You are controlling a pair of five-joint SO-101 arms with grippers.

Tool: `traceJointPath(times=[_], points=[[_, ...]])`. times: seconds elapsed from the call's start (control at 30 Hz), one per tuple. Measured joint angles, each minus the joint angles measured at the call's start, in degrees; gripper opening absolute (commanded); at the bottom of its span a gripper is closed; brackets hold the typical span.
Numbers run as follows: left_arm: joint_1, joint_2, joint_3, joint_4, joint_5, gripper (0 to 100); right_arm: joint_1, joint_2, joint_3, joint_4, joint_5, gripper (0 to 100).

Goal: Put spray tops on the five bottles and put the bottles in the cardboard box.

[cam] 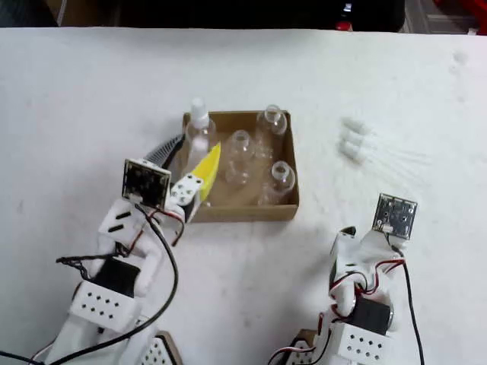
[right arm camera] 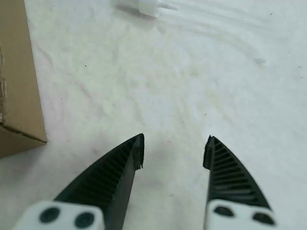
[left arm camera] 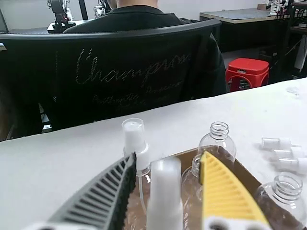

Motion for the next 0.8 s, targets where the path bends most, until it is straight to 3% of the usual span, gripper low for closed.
traceJointPath(times=[0.4,0.63,0.8], points=[[-0.53,0.00,0.00,0.00,0.00,18,0.00,0.00,0.00,0.00,0.00,18.4],[-0.53,0.00,0.00,4.04,0.00,17,0.00,0.00,0.00,0.00,0.00,18.4],[1.23,0.00,0.00,4.04,0.00,4,0.00,0.00,0.00,0.00,0.00,18.4]])
